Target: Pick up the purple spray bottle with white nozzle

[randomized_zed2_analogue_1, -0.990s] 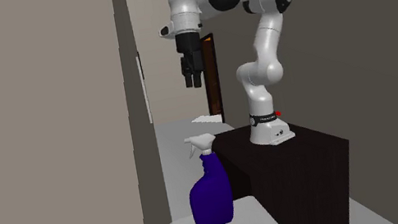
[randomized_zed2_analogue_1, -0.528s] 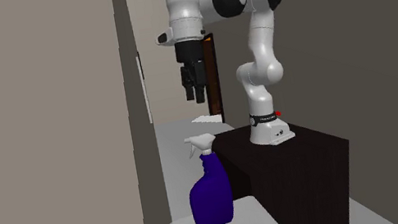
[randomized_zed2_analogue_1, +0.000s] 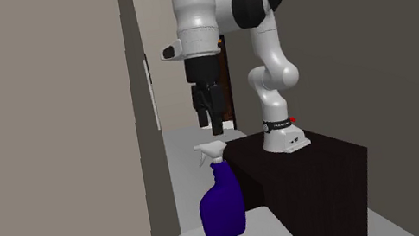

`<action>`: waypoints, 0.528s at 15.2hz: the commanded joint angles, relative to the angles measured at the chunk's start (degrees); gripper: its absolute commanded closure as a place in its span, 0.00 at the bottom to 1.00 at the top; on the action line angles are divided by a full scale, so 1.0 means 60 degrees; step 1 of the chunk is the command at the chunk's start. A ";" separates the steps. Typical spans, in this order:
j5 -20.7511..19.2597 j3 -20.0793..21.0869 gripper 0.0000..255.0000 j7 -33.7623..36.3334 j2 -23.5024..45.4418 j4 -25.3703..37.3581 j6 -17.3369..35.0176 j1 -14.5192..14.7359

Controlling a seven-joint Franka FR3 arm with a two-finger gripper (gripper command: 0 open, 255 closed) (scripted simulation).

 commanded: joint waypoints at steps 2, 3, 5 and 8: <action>-0.0549 0.0090 0.00 0.0594 0.0834 0.0695 -0.0072 0.0330; -0.0584 0.0077 0.00 0.0619 0.0881 0.0618 0.0043 0.0341; -0.0660 0.0056 0.00 0.0673 0.0980 0.0470 0.0272 0.0359; -0.0786 0.0021 0.00 0.0762 0.1145 0.0266 0.0611 0.0388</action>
